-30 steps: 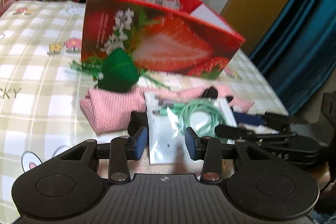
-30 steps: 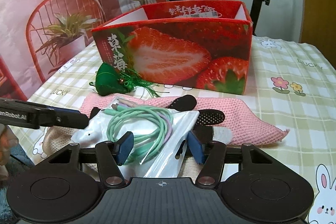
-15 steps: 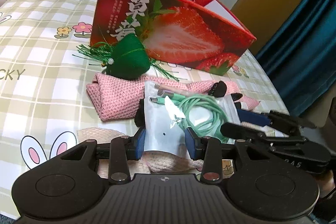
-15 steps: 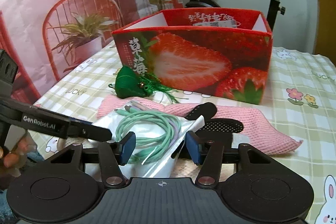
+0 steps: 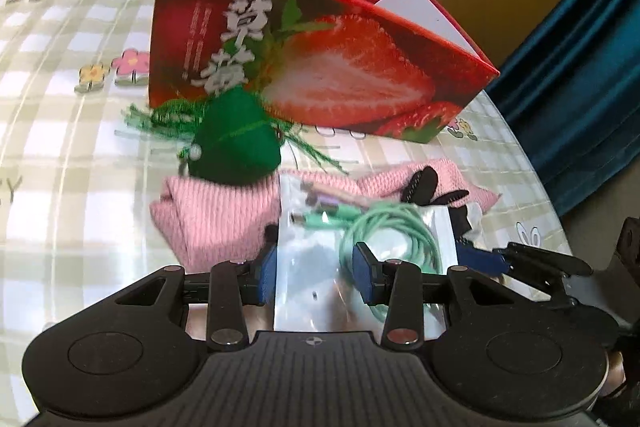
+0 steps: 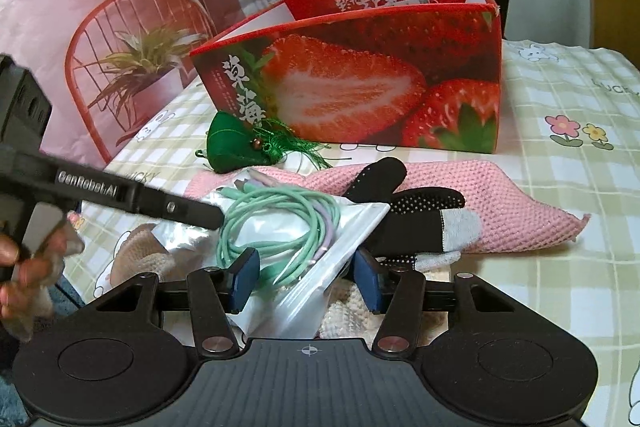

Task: Organize soft objects
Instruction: 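Close the left gripper on the white cable bag's edge, then lift the cable bag and lower it into the red box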

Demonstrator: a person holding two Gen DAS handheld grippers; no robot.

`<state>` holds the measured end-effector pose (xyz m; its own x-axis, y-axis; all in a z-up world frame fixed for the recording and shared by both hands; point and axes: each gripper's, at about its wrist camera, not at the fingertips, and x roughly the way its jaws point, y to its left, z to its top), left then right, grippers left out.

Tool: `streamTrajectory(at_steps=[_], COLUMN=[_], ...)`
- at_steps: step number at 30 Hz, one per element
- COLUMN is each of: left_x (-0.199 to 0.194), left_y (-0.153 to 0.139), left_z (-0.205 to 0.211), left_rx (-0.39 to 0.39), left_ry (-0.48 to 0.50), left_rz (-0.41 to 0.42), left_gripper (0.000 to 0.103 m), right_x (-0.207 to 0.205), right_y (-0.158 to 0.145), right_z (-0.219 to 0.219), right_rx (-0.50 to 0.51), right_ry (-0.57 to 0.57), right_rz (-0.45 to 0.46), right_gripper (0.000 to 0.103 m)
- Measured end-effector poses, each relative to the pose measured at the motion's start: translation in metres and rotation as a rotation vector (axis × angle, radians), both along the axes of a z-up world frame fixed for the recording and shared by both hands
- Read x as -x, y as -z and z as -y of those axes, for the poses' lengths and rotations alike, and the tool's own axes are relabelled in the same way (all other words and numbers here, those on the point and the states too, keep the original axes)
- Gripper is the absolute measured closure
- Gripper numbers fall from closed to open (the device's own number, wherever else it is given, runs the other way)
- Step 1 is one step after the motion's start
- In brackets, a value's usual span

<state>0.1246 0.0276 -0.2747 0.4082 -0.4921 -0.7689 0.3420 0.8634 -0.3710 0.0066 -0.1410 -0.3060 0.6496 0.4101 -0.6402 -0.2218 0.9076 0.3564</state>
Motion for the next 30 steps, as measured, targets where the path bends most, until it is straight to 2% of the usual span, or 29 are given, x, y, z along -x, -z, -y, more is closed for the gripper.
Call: streamTrajectory(at_steps=[7,12,17,23,25,30], left_x=[-0.013,0.001,0.022,0.04,0.038,0.039], left_y=[-0.002,-0.005,-0.008,0.006,0.011,0.016], left_z=[0.008,0.003,-0.01,-0.019,-0.023,-0.025], left_rx=[-0.006,0.01,0.026,0.041,0.069,0.073], left_ry=[0.022,0.027,0.015,-0.035,-0.047,-0.045], left_rz=[0.0,0.002,0.005,-0.018,-0.033,-0.029], left_gripper=[0.061,0.061,0.063,0.063,0.064,0.064], right_x=[0.001,0.004,-0.002,-0.013,-0.015,-0.014], right_y=[0.0,-0.01,-0.016,-0.017,-0.014,-0.006], right_z=[-0.004,-0.012,-0.018,-0.028,-0.026,-0.015], right_rx=[0.024,0.08,0.085,0.126,0.113,0.048], right_ry=[-0.009,-0.053,-0.092,-0.143,-0.134,-0.093], right_rz=[0.012,0.058,0.077,0.093,0.078,0.04], right_gripper=[0.056,0.062,0.065,0.065,0.066,0.066])
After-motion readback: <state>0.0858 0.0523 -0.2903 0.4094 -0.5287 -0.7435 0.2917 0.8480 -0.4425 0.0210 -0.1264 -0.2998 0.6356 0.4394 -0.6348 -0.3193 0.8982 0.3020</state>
